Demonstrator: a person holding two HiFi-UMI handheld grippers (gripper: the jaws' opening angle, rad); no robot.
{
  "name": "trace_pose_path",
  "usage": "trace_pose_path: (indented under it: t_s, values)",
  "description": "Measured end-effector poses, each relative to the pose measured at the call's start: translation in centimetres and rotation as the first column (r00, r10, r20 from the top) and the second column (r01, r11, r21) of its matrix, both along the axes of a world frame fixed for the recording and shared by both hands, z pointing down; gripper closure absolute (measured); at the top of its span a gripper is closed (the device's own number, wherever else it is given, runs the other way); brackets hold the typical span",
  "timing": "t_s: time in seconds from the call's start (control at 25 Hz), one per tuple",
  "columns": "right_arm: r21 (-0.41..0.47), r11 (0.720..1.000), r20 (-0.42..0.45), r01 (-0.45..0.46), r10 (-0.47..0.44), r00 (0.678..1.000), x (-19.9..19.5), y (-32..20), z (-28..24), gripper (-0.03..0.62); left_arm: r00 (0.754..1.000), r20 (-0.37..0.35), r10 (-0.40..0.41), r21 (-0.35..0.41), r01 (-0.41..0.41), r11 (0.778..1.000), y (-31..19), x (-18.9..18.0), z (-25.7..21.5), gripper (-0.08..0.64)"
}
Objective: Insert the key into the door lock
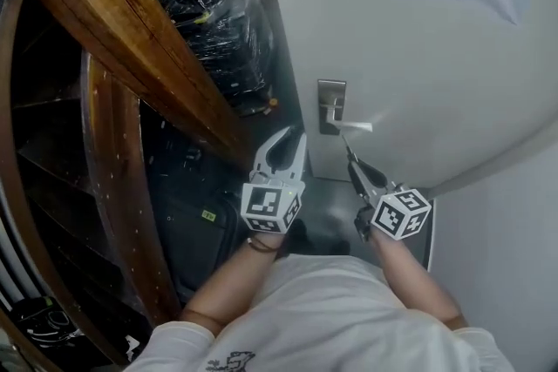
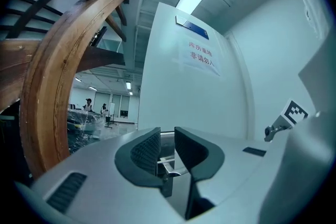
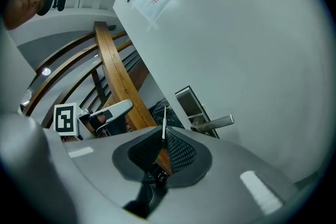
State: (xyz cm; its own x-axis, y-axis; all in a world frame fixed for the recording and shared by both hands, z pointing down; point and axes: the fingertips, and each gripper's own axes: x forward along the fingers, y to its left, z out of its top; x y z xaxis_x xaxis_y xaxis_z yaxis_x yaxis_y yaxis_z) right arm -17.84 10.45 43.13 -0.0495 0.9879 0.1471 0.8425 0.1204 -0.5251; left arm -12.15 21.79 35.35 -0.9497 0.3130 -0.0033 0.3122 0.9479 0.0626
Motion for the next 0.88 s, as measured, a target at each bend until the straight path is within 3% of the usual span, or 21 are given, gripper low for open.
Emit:
trace_pose_path:
  t_s: [0.52, 0.88]
  values:
    - [0.035, 0.999, -0.183, -0.040, 0.046, 0.982, -1.8, 5.4, 7.7, 0.568, 0.996, -0.067, 0.058, 0.044, -0.055, 0.998, 8.7, -6.4, 5.7, 0.436]
    - [0.088, 0.987, -0.352, -0.132, 0.154, 0.923, -4.1, 7.7, 14.4, 0.568, 0.991, -0.063, 0.120, 0.049, -0.117, 0.992, 11.8, -10.5, 7.6, 0.403]
